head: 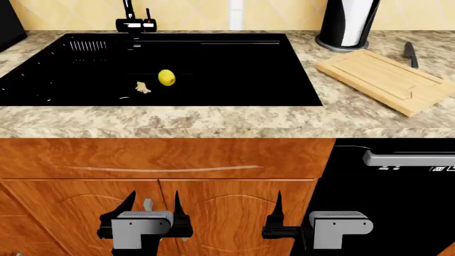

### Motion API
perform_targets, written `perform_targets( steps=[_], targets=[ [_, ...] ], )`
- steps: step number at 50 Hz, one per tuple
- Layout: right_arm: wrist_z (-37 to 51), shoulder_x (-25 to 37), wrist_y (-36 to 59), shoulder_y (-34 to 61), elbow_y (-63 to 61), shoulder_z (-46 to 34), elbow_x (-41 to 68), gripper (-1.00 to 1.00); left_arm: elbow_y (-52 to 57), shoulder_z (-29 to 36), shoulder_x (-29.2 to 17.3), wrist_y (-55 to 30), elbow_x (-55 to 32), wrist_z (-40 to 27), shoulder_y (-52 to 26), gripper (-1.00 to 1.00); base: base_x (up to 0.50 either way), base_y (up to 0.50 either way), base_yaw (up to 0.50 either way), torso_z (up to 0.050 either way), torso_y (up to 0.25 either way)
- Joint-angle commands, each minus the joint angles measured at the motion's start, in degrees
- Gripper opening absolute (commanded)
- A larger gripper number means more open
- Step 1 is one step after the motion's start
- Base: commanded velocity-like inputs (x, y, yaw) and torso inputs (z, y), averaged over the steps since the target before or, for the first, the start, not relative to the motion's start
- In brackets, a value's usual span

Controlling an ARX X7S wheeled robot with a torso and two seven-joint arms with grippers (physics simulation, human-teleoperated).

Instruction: Pick the vegetables from the sink and place them on the cutting board.

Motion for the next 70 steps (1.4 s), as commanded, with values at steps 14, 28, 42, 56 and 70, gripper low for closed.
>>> perform_targets(
  steps=[14,28,42,56,70],
  targets=[
    [3.37,4.17,3.18,-3.10,-16.23,-3.19,1.66,1.00,9.64,3.23,-3.80,-2.97,-5.68,-1.54,1.53,1.00,0.00,0.00,0.00,0.016,0.000],
    [3.98,6.39,47.24,19.99,-51.66,0.06,8.85,1.00,39.58,3.96,-7.14,-25.93,-8.76,-3.80,-13.95,1.00,0.00,0.00,0.00,0.050,0.000],
    [5.86,8.49,46.80,19.72,-52.24,-6.93,5.70,1.00,43.60,1.93,-9.89,-28.09,-9.23,-4.75,-14.05,1.00,0.00,0.00,0.00,0.050,0.000],
    [7.43,9.41,50.56,20.95,-54.72,-7.98,5.06,1.00,44.96,4.80,-10.95,-28.50,-5.47,-7.06,-13.96,1.00,0.00,0.34,0.00,0.021,0.000],
    [9.02,10.73,51.35,21.43,-55.06,-10.69,3.62,1.00,46.12,5.48,-10.99,-30.07,-5.15,-8.59,-14.22,1.00,0.00,0.50,0.00,0.000,0.000]
  ],
)
